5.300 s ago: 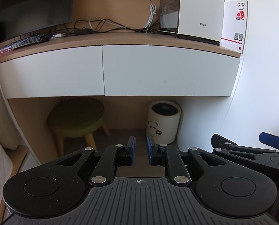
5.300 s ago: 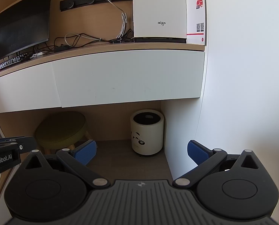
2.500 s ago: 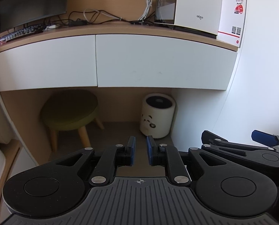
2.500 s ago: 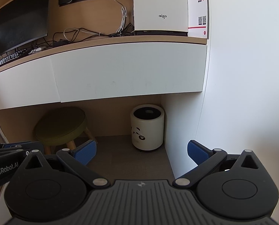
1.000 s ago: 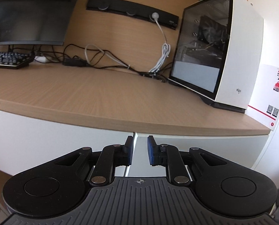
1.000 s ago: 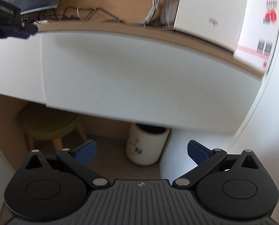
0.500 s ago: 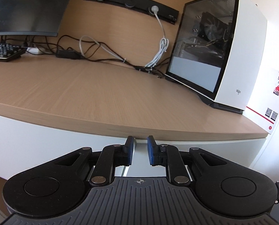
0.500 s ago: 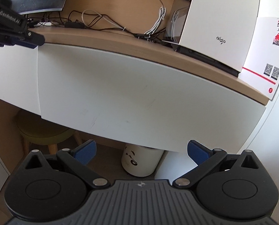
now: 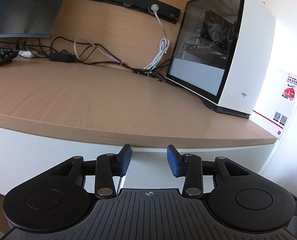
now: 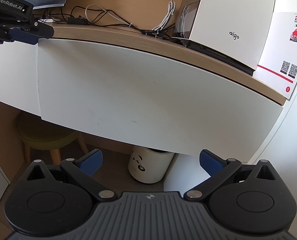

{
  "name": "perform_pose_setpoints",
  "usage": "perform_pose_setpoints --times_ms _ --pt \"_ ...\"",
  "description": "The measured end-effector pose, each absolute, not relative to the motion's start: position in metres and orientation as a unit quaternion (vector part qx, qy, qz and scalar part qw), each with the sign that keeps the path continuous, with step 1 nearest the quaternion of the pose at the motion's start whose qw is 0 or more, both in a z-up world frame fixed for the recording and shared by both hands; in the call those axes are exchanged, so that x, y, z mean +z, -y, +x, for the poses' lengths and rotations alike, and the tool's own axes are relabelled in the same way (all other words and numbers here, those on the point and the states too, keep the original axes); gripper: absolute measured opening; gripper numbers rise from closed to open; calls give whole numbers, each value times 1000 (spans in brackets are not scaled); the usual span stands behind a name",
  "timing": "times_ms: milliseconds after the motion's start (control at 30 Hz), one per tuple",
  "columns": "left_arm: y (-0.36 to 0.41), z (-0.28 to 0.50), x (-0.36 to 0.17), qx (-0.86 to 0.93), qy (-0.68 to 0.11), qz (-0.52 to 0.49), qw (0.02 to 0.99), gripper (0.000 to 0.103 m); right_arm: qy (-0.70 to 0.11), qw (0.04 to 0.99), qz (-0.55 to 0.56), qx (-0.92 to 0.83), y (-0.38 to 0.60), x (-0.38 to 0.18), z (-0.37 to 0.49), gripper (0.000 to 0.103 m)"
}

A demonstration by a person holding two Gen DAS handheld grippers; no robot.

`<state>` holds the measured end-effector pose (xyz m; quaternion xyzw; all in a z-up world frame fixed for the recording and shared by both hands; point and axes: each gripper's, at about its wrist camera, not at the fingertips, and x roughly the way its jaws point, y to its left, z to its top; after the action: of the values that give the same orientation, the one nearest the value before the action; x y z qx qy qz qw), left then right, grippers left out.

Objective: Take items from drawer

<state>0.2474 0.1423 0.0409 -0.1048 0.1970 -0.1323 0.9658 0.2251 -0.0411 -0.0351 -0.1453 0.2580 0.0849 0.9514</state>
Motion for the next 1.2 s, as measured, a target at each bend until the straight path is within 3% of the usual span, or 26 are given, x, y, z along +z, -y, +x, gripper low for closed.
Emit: perform_pose_setpoints --times_ms 567,967,1200 --pt "-141 245 42 -141 -201 -93 965 43 -261 954 -128 72 52 -33 228 103" --pt "-142 243 43 -143 -201 -95 964 44 -236 964 -67 104 41 63 282 103" --pt "-144 241 43 -148 -201 -98 964 43 -256 960 -80 85 27 70 321 103"
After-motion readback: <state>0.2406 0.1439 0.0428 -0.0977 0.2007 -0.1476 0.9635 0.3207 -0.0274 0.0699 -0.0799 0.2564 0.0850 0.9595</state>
